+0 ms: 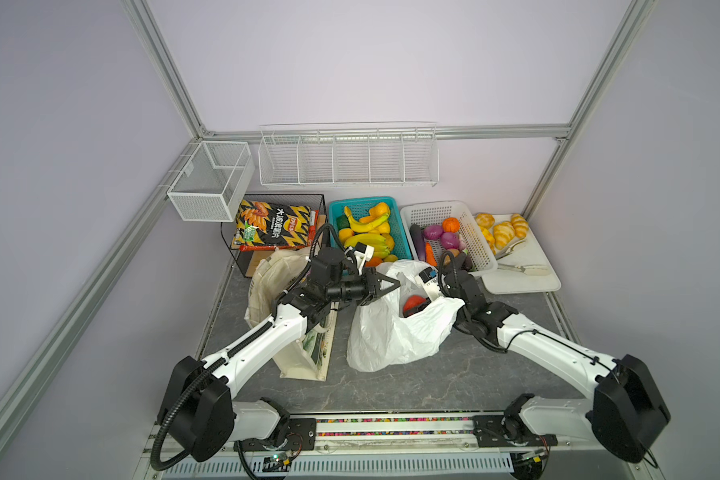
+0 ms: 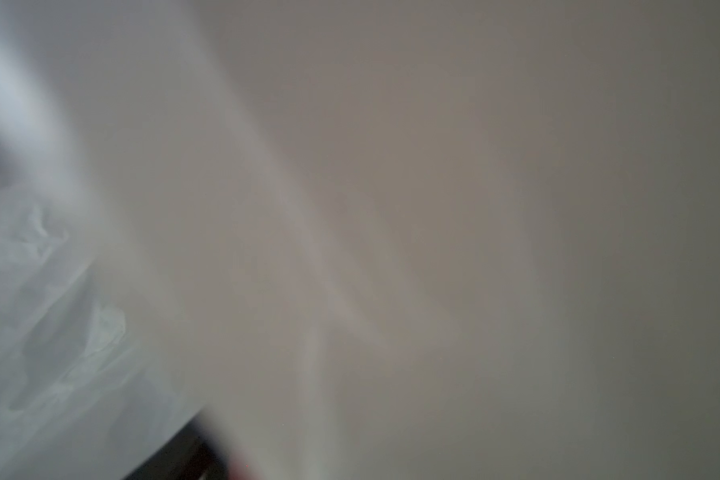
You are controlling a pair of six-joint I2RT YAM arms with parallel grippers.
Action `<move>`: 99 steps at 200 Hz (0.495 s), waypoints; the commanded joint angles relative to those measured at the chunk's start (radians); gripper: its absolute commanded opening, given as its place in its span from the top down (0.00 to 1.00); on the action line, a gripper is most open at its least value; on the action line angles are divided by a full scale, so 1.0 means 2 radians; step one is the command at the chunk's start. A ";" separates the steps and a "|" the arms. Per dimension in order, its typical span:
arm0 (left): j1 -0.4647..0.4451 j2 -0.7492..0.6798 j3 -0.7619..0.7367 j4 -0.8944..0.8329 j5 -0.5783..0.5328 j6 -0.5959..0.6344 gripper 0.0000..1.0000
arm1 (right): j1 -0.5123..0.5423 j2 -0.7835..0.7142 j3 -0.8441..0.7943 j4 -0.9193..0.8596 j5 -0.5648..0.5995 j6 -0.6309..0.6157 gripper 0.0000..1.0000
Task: Place the mixed food into the grocery bags and tie them
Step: 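Lower the red tomato into the white bag held by the left gripper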
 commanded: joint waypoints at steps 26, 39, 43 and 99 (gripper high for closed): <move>0.025 -0.011 -0.015 0.014 0.019 -0.008 1.00 | 0.002 -0.025 0.032 -0.046 0.001 -0.005 0.06; 0.035 -0.016 -0.018 0.013 0.026 -0.007 1.00 | 0.002 -0.036 0.032 -0.063 0.000 -0.012 0.05; 0.040 -0.017 -0.019 0.012 0.029 -0.007 1.00 | 0.001 -0.041 0.043 -0.069 -0.001 -0.015 0.05; 0.114 -0.030 -0.041 -0.020 0.068 0.024 1.00 | -0.003 -0.141 0.038 -0.161 -0.040 -0.049 0.07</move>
